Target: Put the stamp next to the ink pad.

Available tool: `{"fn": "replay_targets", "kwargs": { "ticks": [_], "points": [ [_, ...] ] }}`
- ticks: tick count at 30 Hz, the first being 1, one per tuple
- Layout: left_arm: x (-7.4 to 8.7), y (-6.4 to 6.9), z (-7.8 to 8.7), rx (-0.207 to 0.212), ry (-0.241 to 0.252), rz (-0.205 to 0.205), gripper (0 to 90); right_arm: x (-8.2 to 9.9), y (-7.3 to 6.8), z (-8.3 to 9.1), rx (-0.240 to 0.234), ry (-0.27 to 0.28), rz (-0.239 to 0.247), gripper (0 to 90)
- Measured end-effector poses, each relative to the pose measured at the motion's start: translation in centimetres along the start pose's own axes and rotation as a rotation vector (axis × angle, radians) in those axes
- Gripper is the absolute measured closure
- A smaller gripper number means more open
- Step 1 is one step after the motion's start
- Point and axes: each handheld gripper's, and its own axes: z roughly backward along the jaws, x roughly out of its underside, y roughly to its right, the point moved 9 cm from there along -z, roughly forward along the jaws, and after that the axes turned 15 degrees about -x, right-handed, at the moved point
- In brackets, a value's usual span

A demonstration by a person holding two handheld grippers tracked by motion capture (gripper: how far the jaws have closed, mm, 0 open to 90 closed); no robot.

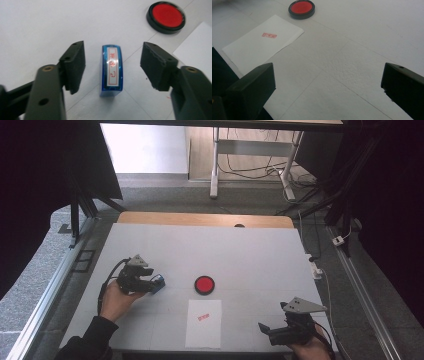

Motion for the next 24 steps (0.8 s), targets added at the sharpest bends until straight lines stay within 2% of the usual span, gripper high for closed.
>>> {"fn": "replay_targets", "kwargs": {
  "ticks": [2, 5, 9, 11, 13, 21, 24],
  "points": [
    [-0.2, 0.0, 0.4, 0.001, 0.013, -0.001, 31.8, 0.0, 0.0, 0.0, 0.0, 0.0, 0.0, 0.0],
    [-0.4, 0.3, 1.1, 0.027, 0.027, 0.001, 25.6, 0.0, 0.0, 0.0, 0.0, -0.003, 0.001, 0.0],
    [-0.7, 0.7, 2.6, 0.054, 0.053, 0.015, 17.9, 0.0, 0.0, 0.0, 0.0, -0.005, 0.003, 0.0],
    [-0.8, 1.1, 3.5, 0.081, 0.065, 0.026, 15.8, 0.0, -0.1, 0.0, -0.003, -0.003, 0.002, 0.0],
    [-0.8, 1.5, 4.2, 0.091, 0.064, 0.028, 11.0, 0.0, -0.1, 0.0, -0.002, -0.003, 0.005, 0.0],
    [-0.1, 2.3, 6.8, 0.137, 0.077, 0.067, 6.9, 0.0, -0.1, 0.0, -0.005, 0.001, 0.003, 0.0],
    [0.6, 2.3, 7.8, 0.136, 0.079, 0.083, 6.2, 0.0, -0.1, 0.0, -0.004, 0.0, 0.006, 0.0]
  ]
}}
